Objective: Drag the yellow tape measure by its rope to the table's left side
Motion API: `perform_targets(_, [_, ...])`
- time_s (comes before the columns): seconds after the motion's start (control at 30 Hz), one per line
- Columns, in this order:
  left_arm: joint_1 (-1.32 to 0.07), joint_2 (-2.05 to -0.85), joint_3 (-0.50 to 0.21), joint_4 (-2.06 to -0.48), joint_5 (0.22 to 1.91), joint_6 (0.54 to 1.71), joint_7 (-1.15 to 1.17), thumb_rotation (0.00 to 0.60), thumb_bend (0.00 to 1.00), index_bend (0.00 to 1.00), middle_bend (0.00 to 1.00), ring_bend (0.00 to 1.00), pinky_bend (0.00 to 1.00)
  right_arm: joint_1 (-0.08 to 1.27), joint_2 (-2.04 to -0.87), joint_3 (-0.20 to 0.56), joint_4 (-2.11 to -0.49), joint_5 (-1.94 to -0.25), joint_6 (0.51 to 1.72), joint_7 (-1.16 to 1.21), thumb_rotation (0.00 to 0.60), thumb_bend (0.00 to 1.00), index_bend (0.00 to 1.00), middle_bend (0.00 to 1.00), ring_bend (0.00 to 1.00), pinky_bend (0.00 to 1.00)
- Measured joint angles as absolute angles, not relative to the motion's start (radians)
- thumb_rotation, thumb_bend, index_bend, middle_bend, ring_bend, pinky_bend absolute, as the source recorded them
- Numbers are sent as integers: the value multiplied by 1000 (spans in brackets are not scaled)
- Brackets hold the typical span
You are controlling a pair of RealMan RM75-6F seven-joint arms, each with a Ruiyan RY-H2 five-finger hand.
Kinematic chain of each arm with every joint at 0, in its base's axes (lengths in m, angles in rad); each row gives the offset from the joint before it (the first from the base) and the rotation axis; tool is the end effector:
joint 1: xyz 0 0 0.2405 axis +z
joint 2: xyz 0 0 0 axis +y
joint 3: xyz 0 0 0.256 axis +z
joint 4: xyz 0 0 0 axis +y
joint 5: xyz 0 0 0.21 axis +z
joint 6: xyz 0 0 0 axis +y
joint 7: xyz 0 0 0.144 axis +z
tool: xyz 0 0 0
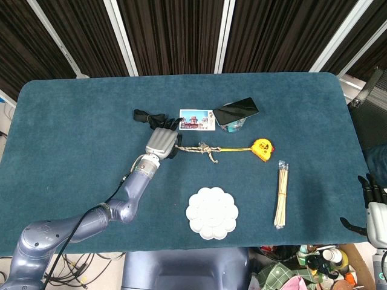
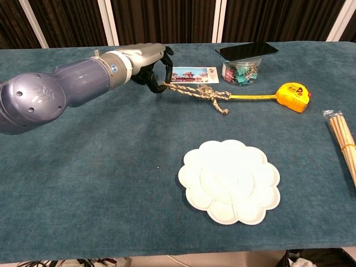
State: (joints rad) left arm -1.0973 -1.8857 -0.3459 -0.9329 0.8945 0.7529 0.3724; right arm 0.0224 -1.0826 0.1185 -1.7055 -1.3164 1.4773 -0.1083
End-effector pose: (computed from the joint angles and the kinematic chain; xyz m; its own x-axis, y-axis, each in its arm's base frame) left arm -0.0591 0.4348 -0.0811 0.4543 0.2337 0.8597 0.8613 -0.3616 -0.3569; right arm -0.3251 -0.1719 0.1793 0.4220 0.0105 0.9065 -0.8861 0.2162 0.4100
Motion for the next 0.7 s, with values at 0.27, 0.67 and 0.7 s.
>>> perform_targets(0.27, [-1091, -1884, -343, -949, 890, 765, 375, 600, 445, 603, 26, 0, 0, 22, -1081, 117, -1705, -1323, 1480, -105, 600, 48, 0, 0, 102, 174])
perform_targets(0.67, [-1097, -1879, -344, -963, 887, 773, 385, 600, 445, 604, 27, 0, 0, 22, -1083, 118, -1706, -1316, 1478, -109, 600, 49, 0, 0, 102, 174])
perform_targets(0.7, [-1097, -1879, -343, -962, 886, 773, 386, 600, 445, 604, 27, 0, 0, 23, -1083, 118, -1706, -1316, 1478, -109, 600, 49, 0, 0, 102, 174])
